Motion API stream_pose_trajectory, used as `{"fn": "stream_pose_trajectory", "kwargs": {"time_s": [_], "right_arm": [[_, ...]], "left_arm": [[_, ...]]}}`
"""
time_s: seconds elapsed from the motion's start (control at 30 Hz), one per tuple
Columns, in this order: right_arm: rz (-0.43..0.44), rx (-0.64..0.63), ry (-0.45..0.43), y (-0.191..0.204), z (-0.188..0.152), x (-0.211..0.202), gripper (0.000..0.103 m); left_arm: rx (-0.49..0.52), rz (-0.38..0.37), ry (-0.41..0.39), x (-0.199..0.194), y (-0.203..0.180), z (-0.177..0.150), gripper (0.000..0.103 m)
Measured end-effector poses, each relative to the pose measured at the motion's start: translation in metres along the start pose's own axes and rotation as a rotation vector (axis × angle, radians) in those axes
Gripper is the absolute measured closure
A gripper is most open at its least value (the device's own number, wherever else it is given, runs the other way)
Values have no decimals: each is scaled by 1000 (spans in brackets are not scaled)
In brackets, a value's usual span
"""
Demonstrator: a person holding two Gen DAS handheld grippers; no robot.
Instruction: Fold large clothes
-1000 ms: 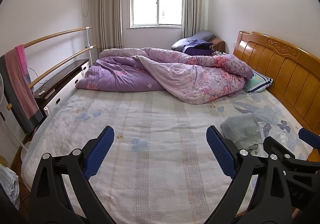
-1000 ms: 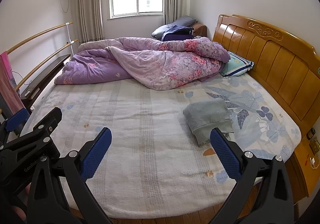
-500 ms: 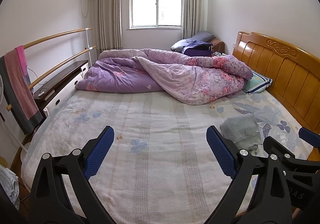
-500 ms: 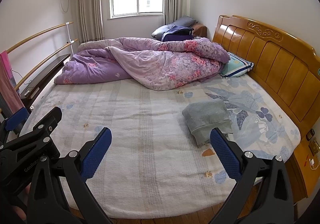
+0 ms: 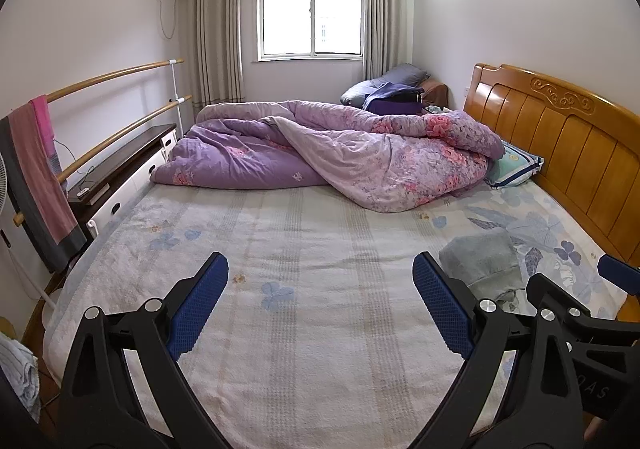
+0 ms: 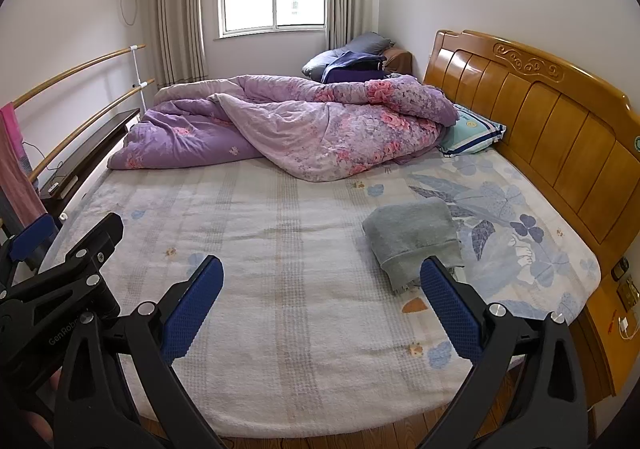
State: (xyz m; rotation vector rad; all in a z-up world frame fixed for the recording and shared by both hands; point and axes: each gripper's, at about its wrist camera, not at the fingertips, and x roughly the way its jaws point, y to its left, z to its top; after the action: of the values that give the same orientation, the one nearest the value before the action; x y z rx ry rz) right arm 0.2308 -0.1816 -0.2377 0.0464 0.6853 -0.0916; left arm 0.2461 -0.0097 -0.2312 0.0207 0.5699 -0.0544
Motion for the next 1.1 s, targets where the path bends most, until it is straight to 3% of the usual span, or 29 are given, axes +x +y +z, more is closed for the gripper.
{"fn": "stream_pose_trajectory", "kwargs": {"time_s": [1.1], "right_arm": [[-2,-2,16,-8,-1,7,8]], "left_arm": [[0,-8,20,15,2,-1,9]]}}
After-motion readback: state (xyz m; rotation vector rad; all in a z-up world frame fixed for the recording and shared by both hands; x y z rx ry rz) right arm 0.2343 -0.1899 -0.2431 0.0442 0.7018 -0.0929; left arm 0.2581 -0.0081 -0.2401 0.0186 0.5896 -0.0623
